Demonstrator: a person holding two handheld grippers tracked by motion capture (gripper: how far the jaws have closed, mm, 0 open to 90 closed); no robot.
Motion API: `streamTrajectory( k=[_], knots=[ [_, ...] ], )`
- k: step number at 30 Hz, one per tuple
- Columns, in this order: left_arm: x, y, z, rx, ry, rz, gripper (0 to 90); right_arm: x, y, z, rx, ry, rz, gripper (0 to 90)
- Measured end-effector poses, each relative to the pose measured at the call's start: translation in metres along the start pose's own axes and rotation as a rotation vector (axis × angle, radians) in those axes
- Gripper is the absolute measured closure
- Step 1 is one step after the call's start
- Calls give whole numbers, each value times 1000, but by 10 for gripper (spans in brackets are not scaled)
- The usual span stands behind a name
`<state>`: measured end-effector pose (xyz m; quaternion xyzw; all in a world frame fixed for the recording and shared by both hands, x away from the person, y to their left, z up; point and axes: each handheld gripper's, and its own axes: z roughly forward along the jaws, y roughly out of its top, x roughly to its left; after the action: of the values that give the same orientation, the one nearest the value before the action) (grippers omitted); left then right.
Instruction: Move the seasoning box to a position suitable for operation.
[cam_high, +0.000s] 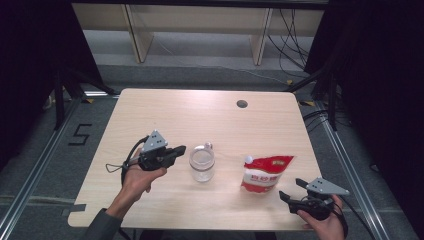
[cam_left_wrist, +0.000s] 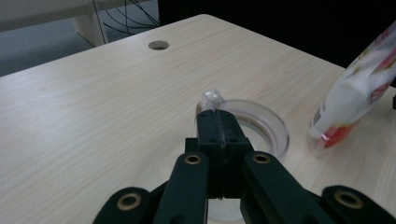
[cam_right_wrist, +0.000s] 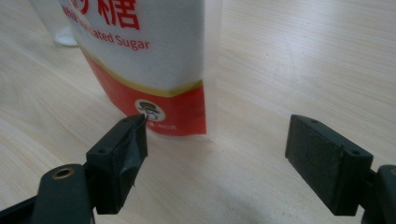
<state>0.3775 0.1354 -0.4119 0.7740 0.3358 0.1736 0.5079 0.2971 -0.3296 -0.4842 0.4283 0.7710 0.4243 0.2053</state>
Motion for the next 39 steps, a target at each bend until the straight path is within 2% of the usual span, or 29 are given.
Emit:
streamTrajectory(
  k=[2, 4, 6, 8, 9, 10, 13, 14, 17, 18, 19, 20, 21, 22, 23, 24, 31, 32, 35, 36, 38, 39],
  knots=[
    [1, 11, 10, 11, -22, 5, 895, 1, 0, -1, 4, 2, 16, 218],
    [1, 13, 14, 20, -26, 15, 895, 0, 0, 0, -1, 0, 2, 219],
    [1, 18, 21, 40, -37, 34, 894, 0, 0, 0, 0, 4, 8, 218],
    [1, 22, 30, 45, -59, 29, 894, -3, 0, 0, -13, -4, -31, 219],
    [2, 23, 33, 52, -69, 34, 894, -3, 0, 0, -13, -4, -31, 219],
    [1, 27, 41, 68, -79, 45, 894, 0, 0, 0, -1, 5, 7, 219],
    [0, 32, 49, 81, -91, 45, 895, 0, 0, 0, 1, 7, 5, 219],
    [-2, 36, 57, 104, -98, 69, 894, 0, 0, 0, 0, 6, 4, 219],
    [-4, 40, 67, 130, -111, 85, 894, 0, 0, 0, 3, 7, 11, 219],
    [-5, 44, 75, 164, -118, 104, 895, 0, -1, 0, 2, 9, 5, 219],
    [-5, 44, 75, 164, -118, 104, 894, 0, -1, 0, 2, 9, 5, 219],
    [-5, 46, 84, 191, -122, 119, 895, 1, -1, 0, 10, 10, 20, 220],
    [-5, 46, 84, 191, -122, 119, 895, 1, -1, 0, 10, 10, 20, 220],
    [-5, 47, 91, 213, -122, 131, 894, 0, -1, 0, 6, 9, 3, 220],
    [-5, 47, 91, 213, -122, 131, 894, 0, -1, 0, 6, 9, 3, 220],
    [-5, 48, 97, 233, -127, 139, 894, -2, -1, 1, -5, 13, -18, 220],
    [-3, 50, 109, 277, -130, 158, 894, 0, -1, 0, 10, 16, 8, 221],
    [-3, 51, 112, 296, -135, 174, 894, 0, -1, 0, 11, 15, 2, 221],
    [-4, 52, 115, 307, -139, 176, 894, 0, -1, 0, 13, 16, 4, 221],
    [-4, 53, 117, 314, -136, 193, 894, 0, -1, 1, 12, 16, 2, 221],
    [-4, 54, 119, 331, -134, 192, 894, 0, -1, 1, 12, 17, 1, 221],
    [-4, 55, 120, 334, -135, 213, 894, 0, -1, 1, 12, 17, 1, 221]
  ],
)
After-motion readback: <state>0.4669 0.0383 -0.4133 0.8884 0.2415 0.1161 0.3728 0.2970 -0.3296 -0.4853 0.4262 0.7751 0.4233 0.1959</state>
